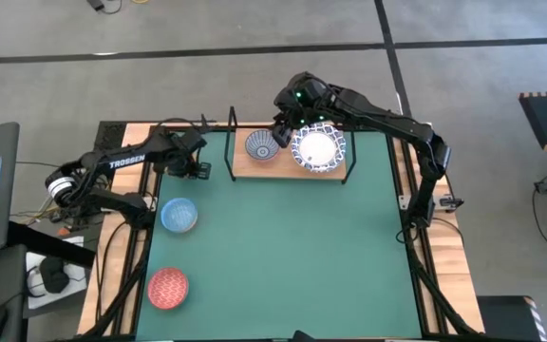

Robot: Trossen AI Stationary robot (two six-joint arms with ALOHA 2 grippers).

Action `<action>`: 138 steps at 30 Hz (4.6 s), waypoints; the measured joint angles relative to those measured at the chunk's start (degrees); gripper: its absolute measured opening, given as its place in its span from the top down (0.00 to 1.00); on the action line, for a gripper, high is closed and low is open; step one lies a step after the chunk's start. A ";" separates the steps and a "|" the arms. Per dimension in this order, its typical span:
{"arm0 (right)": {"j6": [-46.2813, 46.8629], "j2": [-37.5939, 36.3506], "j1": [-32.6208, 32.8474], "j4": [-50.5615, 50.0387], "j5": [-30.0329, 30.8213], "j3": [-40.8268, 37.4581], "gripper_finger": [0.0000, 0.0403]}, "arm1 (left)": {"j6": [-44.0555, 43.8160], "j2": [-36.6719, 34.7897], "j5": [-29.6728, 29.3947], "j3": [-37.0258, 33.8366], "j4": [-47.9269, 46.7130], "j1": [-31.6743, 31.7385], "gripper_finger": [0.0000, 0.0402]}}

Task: Place and stack bowls onto a shelf
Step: Stack the yellow bowl on the blue striped bowl on the shelf

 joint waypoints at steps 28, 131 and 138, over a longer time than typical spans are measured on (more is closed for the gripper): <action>2.42 0.04 0.35 0.42 0.00 0.00 0.47 | 26.75 -4.94 -2.20 16.07 -8.79 -12.46 1.00; 2.46 11.43 -3.18 7.20 7.32 -1.09 0.91 | 54.07 -15.45 -20.43 25.08 25.93 -26.44 0.97; 2.60 16.64 -3.96 8.41 7.41 -1.07 0.91 | 37.25 -21.79 -12.51 19.67 14.94 -20.89 0.75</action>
